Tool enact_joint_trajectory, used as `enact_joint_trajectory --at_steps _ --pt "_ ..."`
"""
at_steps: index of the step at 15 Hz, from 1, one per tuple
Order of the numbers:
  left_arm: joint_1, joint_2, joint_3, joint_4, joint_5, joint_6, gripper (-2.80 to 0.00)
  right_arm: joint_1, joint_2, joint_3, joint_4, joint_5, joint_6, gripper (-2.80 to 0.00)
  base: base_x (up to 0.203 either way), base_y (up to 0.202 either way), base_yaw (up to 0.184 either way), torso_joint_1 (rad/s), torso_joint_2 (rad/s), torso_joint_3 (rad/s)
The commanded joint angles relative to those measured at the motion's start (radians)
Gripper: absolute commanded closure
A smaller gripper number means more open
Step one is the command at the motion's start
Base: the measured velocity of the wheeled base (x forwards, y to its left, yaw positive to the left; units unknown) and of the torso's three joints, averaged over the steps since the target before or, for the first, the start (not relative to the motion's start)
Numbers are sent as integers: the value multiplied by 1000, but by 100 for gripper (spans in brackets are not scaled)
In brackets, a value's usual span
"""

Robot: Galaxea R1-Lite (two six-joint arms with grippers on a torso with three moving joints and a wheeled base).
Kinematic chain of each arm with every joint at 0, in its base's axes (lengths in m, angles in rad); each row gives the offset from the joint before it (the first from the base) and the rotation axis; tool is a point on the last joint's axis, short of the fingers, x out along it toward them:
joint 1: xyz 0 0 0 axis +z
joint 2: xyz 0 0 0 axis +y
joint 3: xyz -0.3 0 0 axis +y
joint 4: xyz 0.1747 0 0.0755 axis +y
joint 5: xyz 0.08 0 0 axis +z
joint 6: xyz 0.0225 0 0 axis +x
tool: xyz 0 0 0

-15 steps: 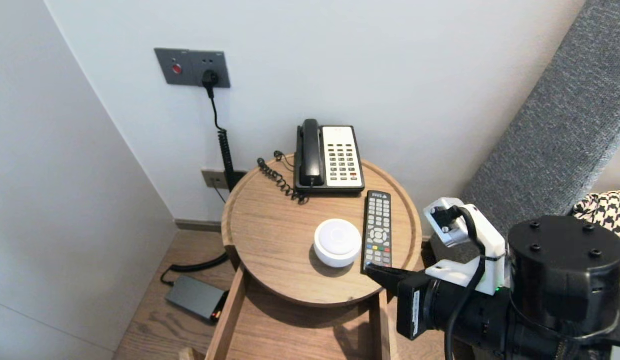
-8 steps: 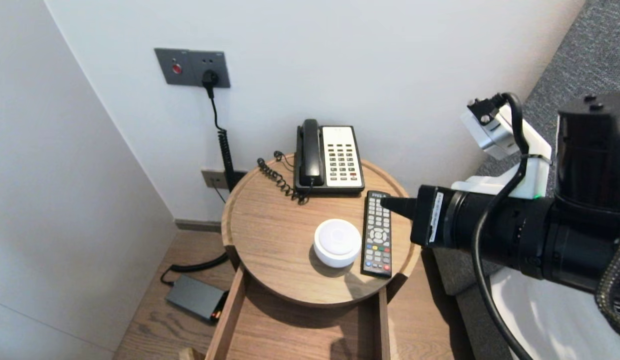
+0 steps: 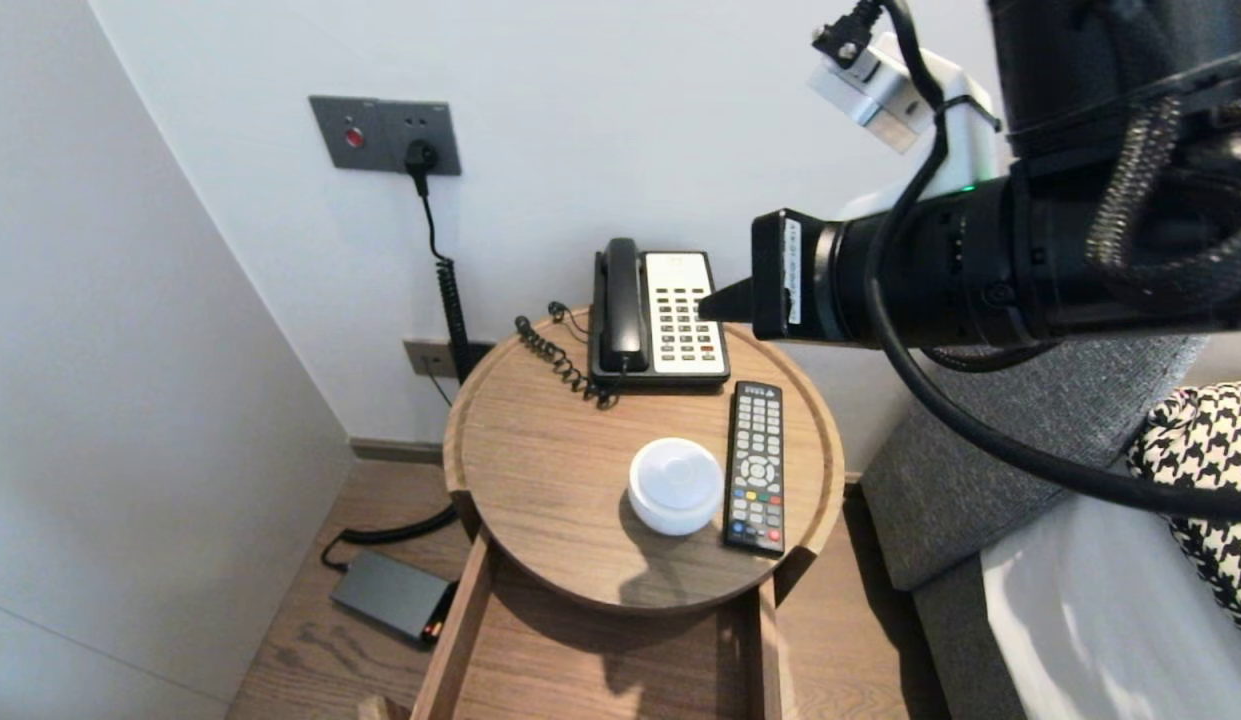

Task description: Put the remote controls on the table in the drawer one by one

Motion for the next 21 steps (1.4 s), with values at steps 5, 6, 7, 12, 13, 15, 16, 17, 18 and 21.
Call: enact_joint_trajectory --at_steps 5,6,7,12,13,15,16,17,18,21 --pt "1 -2 9 -1 0 0 0 -14 236 -271 375 34 -124 0 0 0 0 0 0 0" --pt "0 -2 9 -1 0 0 0 -16 243 -269 387 22 -127 0 0 0 0 0 0 0" --pt "0 -2 9 -1 0 0 0 -16 247 -260 387 1 -127 0 0 0 0 0 0 0" --pt "0 -2 10 -1 0 0 0 -15 235 -214 384 -13 -148 -280 0 0 0 0 0 0" --pt "-1 -2 9 -1 0 0 0 -16 223 -207 386 -14 -165 -280 0 0 0 0 0 0" --pt "-1 -2 9 -1 0 0 0 -28 218 -189 378 -29 -204 -280 0 0 0 0 0 0" --pt "-1 -2 9 -1 0 0 0 -30 221 -190 376 -45 -206 -280 0 0 0 0 0 0" --pt "-1 -2 9 -1 0 0 0 -29 231 -188 375 -126 -204 -280 0 0 0 0 0 0" --pt "-1 -2 9 -1 0 0 0 -26 243 -184 375 -176 -201 -280 0 0 0 0 0 0" --pt "-1 -2 9 -1 0 0 0 -4 251 -122 268 -202 -182 -280 0 0 0 0 0 0"
